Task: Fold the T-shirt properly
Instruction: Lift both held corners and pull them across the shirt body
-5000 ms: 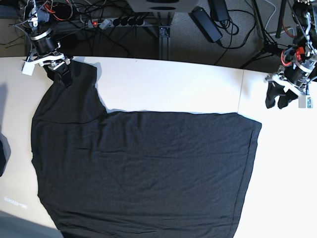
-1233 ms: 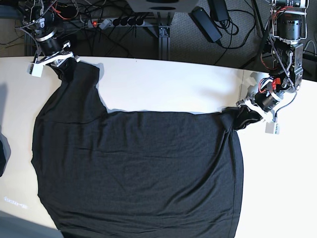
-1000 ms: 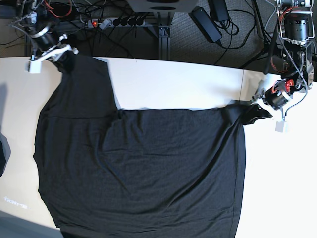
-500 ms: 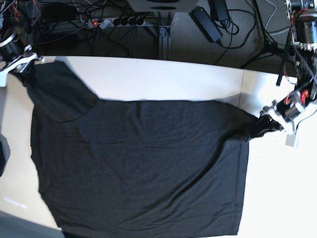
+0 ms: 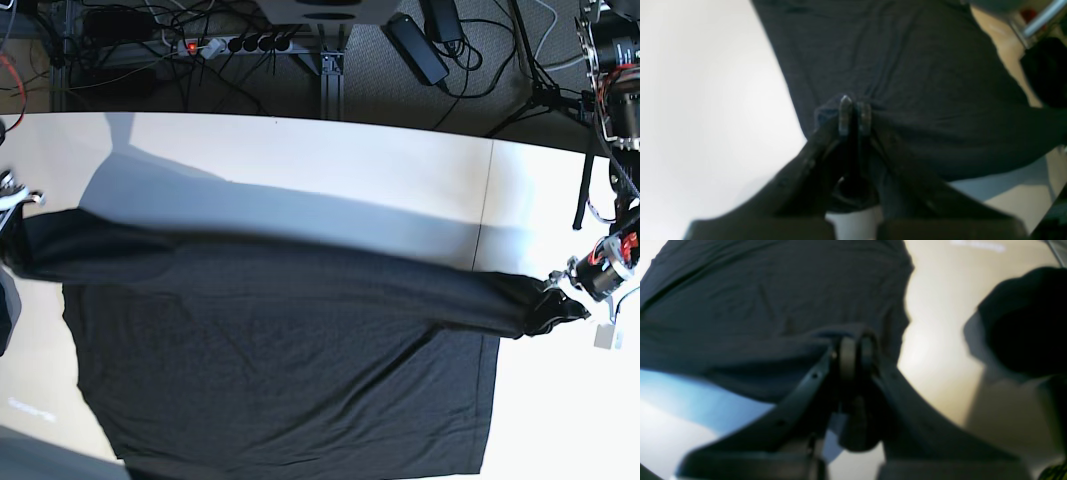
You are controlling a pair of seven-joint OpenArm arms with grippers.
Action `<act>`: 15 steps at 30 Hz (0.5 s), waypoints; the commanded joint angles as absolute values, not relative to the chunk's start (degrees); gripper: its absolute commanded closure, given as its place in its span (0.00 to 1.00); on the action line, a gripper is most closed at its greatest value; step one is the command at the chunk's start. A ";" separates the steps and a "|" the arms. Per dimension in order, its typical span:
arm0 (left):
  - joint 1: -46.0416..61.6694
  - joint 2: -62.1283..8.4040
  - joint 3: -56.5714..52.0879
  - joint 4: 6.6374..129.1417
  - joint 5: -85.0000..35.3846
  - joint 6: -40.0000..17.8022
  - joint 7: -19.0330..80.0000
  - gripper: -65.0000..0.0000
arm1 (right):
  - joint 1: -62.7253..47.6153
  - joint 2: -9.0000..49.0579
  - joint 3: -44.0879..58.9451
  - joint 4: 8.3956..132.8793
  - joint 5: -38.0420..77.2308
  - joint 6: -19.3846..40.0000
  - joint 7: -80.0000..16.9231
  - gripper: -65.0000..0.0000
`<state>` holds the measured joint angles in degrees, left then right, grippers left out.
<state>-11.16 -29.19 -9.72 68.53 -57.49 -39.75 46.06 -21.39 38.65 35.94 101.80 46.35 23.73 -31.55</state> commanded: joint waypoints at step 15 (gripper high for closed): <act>-25.85 -30.00 -5.37 53.52 -53.19 -40.00 40.49 1.00 | 13.54 45.84 7.53 74.46 40.75 25.98 -29.80 1.00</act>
<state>-23.92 -28.91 -5.06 52.77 -52.23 -39.72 41.85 12.14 44.14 6.70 73.54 40.36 23.77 -31.46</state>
